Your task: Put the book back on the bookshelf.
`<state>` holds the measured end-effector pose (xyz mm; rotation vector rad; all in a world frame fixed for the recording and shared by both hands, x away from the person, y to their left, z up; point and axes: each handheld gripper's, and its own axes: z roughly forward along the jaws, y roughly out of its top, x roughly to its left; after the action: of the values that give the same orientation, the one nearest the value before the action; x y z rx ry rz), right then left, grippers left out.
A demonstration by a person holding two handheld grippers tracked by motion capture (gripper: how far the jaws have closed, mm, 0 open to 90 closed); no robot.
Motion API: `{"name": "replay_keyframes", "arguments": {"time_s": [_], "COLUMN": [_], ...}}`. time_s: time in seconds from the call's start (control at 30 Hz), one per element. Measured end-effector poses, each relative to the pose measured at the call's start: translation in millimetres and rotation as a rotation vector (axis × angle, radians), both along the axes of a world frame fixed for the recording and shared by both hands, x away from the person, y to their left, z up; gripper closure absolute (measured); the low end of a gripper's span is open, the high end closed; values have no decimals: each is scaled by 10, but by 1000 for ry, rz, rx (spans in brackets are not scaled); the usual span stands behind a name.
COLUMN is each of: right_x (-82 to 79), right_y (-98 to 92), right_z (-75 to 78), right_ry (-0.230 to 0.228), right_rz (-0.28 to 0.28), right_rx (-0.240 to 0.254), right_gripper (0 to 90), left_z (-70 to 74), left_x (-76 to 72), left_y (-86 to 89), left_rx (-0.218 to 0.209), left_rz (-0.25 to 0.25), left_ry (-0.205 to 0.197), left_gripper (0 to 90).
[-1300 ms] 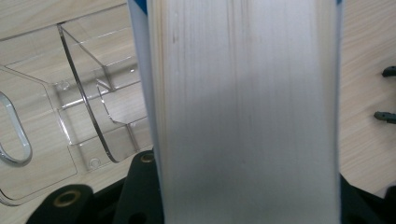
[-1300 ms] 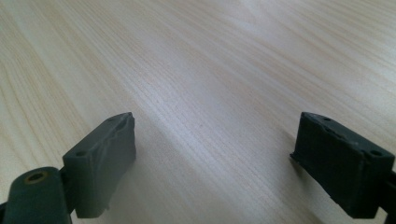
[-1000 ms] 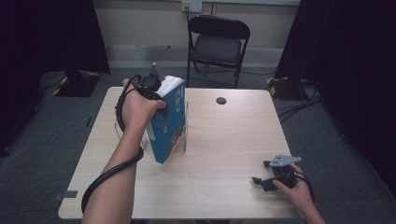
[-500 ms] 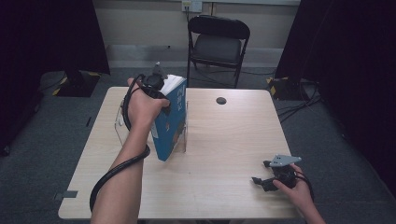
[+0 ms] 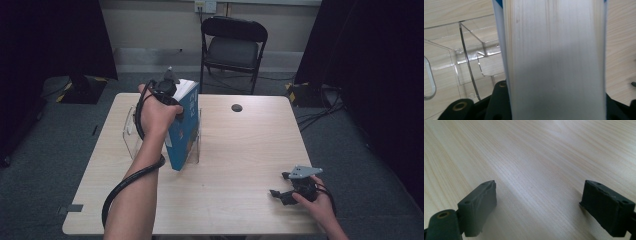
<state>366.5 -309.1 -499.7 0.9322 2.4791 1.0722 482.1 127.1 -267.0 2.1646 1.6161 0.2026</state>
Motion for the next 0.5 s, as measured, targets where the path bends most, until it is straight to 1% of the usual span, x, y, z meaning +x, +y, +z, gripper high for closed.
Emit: {"name": "replay_keyframes", "arguments": {"time_s": [0.17, 0.33, 0.43, 0.5], "right_x": [-1, 0, 1, 1], "right_y": [0, 0, -1, -1], "right_z": [1, 1, 1, 1], "right_ry": [2, 1, 1, 1], "right_rz": [-1, 0, 2, 2], "right_rx": [0, 0, 0, 0], "right_gripper": [118, 118, 118, 118], "left_z": [-15, -20, -13, -17], "left_x": [23, 42, 54, 58], "left_y": [-23, -52, -67, -80], "left_rx": [10, 16, 26, 18], "left_rz": [2, 20, 15, 24], "left_ry": [-1, -9, -10, -8], "left_gripper": [618, 618, 618, 618]}}
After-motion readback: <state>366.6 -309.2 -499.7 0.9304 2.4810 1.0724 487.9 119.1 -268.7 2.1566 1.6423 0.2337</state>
